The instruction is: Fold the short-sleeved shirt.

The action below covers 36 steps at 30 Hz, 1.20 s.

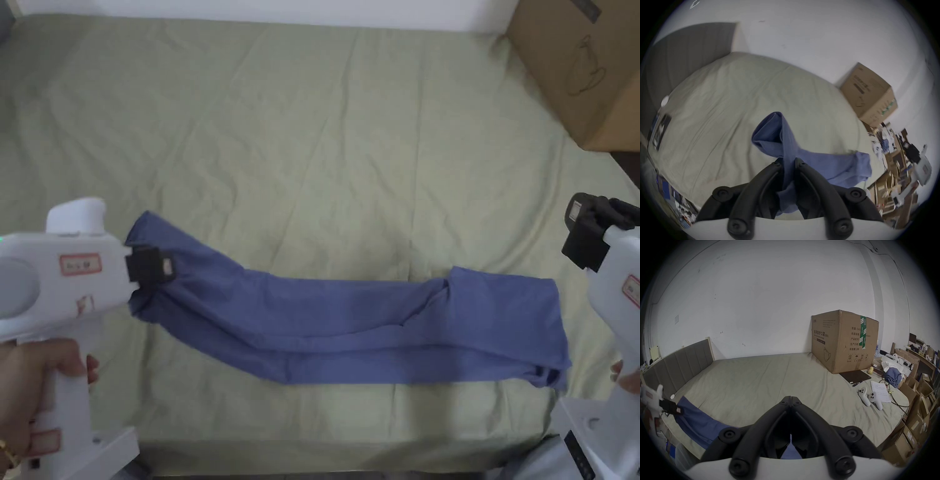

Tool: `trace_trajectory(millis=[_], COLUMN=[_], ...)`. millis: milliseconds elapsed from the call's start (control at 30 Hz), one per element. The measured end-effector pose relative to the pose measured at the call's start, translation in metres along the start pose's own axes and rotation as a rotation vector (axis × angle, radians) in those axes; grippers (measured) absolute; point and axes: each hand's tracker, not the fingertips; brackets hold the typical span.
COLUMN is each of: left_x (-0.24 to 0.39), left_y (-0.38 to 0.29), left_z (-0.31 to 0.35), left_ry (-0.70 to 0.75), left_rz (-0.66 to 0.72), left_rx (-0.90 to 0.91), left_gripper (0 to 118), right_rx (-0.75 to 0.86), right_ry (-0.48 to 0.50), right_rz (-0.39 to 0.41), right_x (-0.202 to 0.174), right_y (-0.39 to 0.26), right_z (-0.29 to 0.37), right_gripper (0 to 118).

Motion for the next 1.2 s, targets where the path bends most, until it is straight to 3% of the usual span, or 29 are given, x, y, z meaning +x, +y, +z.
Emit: trace_trajectory(millis=[133,467,533,567,633,667,800,867,967,1033,1100,1200], left_x=[0.061,0.158,0.168,0.173,0.175,0.175,0.182,0.180,0.171,0.163,0.154,0.138], left_y=[0.009,-0.055,-0.072,-0.082,-0.096,-0.098,-0.066,-0.048,-0.031,-0.031,-0.044,-0.070], left_z=[-0.012,-0.161,-0.185,-0.197,-0.212,-0.214,-0.191,-0.168,-0.136,-0.130,-0.137,-0.155], left_ry=[-0.080,-0.096,-0.054,-0.050,-0.068,-0.095,-0.219,-0.274,-0.188,-0.108,-0.035,0.032], left_rz=[-0.129,-0.275,-0.325,-0.346,-0.339,-0.311,-0.199,-0.191,-0.208,-0.228,-0.243,-0.241], left_rx=[-0.042,-0.304,-0.340,-0.380,-0.452,-0.468,-0.388,-0.260,-0.061,-0.025,-0.046,-0.174], left_gripper=[10,13,22,34,71,83,87,86,82,49,5,0], right_rx=[0.014,0.006,0.000,-0.002,-0.010,-0.014,-0.020,-0.021,-0.018,-0.020,-0.022,-0.025], right_ry=[0.010,-0.046,-0.063,-0.074,-0.088,-0.097,-0.106,-0.104,-0.092,-0.081,-0.065,-0.052], right_rz=[-0.008,-0.088,-0.099,-0.105,-0.110,-0.113,-0.123,-0.127,-0.130,-0.129,-0.125,-0.113], right_x=[0.003,0.040,0.047,0.051,0.058,0.061,0.067,0.067,0.064,0.063,0.058,0.054], right_y=[-0.004,-0.019,-0.022,-0.023,-0.026,-0.027,-0.028,-0.028,-0.027,-0.027,-0.027,-0.027], right_z=[0.007,0.027,0.030,0.031,0.033,0.033,0.034,0.034,0.034,0.034,0.032,0.032], right_gripper=[0,0,0,0,0,0,0,0,0,0,0,0])
